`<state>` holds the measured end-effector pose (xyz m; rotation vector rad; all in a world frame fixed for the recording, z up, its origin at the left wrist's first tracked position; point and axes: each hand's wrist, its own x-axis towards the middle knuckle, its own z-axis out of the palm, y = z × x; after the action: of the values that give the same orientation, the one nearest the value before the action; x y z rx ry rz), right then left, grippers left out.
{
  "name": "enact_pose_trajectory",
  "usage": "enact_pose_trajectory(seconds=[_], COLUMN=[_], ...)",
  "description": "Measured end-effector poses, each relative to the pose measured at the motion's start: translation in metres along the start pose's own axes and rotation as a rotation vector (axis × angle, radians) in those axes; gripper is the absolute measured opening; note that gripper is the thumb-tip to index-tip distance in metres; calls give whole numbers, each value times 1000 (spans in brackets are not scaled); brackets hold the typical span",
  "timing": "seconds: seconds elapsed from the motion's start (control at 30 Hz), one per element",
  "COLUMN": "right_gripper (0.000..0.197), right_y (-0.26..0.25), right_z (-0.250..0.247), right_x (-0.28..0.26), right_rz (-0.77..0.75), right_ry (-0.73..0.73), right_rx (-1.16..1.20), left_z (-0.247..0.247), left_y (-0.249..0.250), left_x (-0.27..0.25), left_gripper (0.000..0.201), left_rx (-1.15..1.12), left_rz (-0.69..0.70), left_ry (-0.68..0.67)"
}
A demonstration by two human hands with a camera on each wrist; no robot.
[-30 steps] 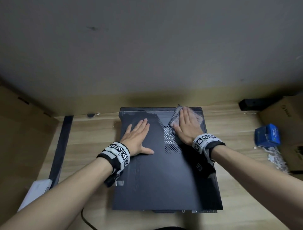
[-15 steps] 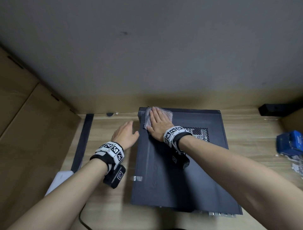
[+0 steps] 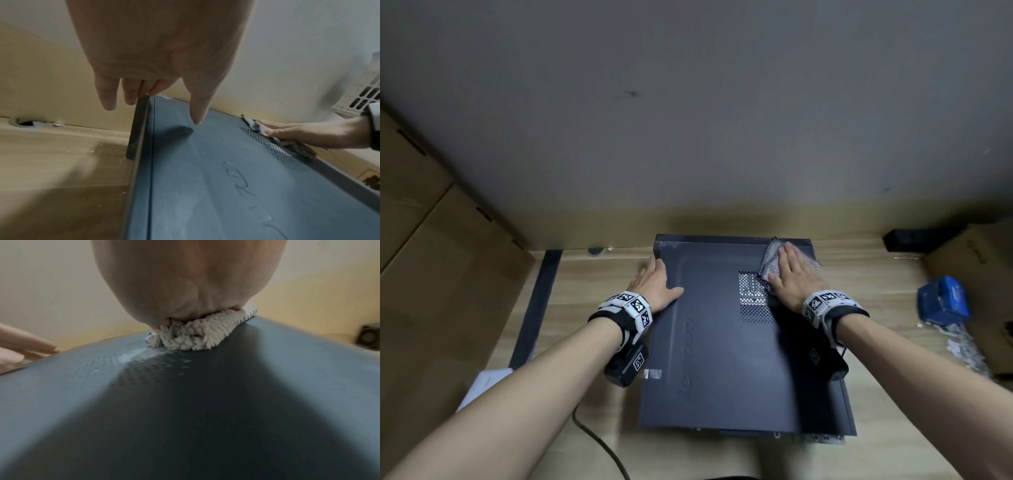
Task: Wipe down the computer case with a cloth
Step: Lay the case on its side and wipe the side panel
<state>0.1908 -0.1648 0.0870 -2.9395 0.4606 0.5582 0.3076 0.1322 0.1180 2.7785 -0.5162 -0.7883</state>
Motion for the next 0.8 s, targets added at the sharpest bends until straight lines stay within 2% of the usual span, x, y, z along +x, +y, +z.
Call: enact_pose_trajectory(seconds=[0.13,0.33,0.53,0.63,0.7,0.8], right_gripper=[72,66,66,64,66,70], right_y=[11,-11,-91,-122,-117,-78], right_z=[1,-14,-35,-33,-30,-23], right_x=[-3,-1,18,31,31,23], right_rz=[54,50,-201,-251,-255,-227], right_ry=[-19,-25,-59,-60,-41,-19], right_rx=[36,50,106,46,2,17], left_z=[7,13,18,16,13,10], left_y=[3,-3,-4,0,4,6], left_x=[2,4,5,6,7,8], left_gripper=[98,93,90,91,93,94], left_rx=[8,152,122,160,184,203], left_rz=[15,152,158,159,152,141], left_ry=[-18,27,50,54,49,37])
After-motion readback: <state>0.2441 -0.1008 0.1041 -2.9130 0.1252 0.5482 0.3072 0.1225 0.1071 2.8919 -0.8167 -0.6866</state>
